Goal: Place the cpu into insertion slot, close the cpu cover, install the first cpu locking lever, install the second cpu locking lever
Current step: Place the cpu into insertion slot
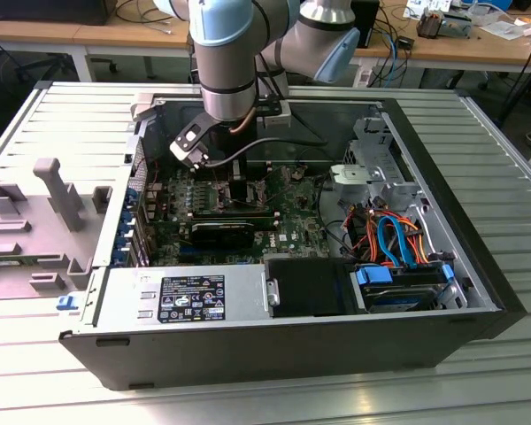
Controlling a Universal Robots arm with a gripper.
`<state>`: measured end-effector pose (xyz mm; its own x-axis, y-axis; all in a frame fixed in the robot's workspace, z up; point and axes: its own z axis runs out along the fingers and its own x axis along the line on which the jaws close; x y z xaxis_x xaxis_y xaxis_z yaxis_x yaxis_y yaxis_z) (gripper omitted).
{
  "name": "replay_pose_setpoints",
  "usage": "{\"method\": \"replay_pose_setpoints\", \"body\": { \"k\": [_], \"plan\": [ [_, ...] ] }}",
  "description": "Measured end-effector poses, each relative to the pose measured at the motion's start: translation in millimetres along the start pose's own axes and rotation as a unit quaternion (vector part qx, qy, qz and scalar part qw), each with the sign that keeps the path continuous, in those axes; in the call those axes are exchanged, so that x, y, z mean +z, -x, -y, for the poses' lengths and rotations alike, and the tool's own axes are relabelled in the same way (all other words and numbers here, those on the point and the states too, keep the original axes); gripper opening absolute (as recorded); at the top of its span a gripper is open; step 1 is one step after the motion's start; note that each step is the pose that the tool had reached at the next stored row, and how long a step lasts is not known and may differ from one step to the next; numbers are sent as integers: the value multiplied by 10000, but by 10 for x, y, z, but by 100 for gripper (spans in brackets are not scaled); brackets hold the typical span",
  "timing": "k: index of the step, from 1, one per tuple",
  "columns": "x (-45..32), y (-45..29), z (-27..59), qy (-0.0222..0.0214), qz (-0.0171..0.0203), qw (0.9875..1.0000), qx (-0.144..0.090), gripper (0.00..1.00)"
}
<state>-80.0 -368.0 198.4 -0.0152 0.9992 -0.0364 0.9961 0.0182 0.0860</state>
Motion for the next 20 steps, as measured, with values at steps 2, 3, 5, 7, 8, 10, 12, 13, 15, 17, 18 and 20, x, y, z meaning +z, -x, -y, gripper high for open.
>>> {"method": "replay_pose_setpoints", "body": {
  "k": [2,3,5,7,8,10,12,13,15,17,18,20],
  "plan": [
    [0,0,-1,0,0,10000,0,55],
    [0,0,-1,0,-1,10000,0,55],
    [0,0,-1,0,0,10000,-1,55],
    [0,0,-1,0,-1,10000,-1,55],
    [0,0,-1,1,0,10000,0,55],
    [1,0,-2,1,0,10000,-1,55],
    [2,-1,-2,2,-3,10000,-1,62],
    [1,-1,-2,1,-2,10000,-1,62],
    [1,0,-2,1,-1,10000,-1,62],
    [0,0,-2,1,0,10000,0,62],
    [0,0,-2,1,0,10000,2,62],
    [-3,0,-3,-1,1,10000,15,62]
  ]
}}
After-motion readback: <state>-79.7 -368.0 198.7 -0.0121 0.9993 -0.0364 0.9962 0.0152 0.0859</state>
